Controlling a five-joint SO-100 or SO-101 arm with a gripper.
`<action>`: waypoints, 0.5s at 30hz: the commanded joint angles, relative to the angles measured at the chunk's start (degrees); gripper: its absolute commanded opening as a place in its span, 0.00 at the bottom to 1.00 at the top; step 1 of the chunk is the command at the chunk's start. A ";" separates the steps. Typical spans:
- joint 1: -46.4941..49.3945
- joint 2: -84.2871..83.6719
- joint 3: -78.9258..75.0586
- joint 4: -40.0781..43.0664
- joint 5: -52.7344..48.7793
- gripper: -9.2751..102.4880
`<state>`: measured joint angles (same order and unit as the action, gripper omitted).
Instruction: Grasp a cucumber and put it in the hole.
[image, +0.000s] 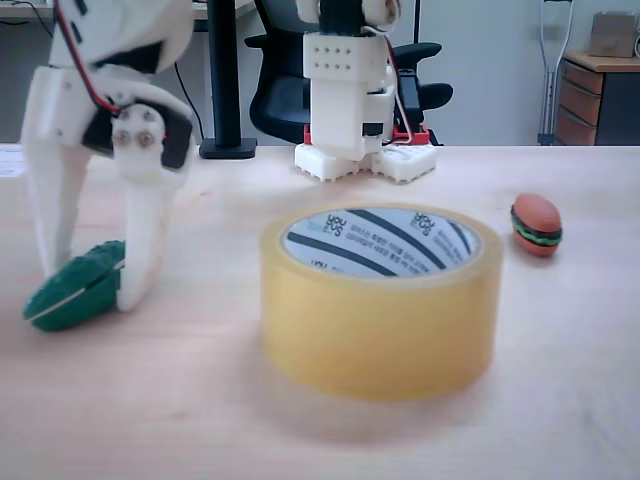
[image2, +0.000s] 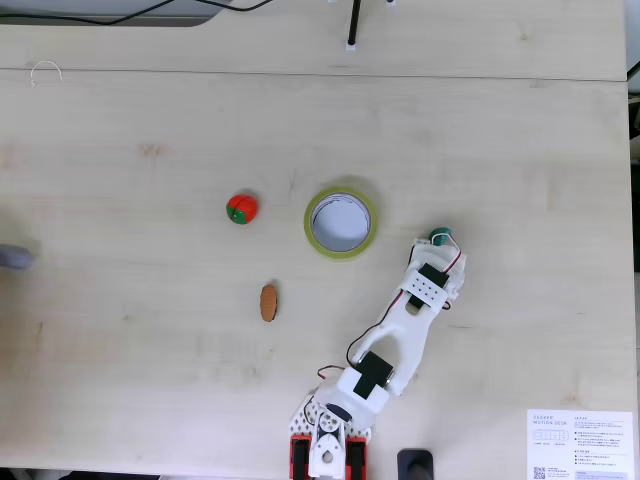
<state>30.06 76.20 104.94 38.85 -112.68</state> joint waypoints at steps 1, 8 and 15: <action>0.44 -0.26 0.70 3.43 -0.35 0.21; 0.44 0.09 0.70 4.48 -0.53 0.18; 0.44 0.44 0.79 4.92 -0.53 0.15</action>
<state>30.06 76.46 104.94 40.96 -112.68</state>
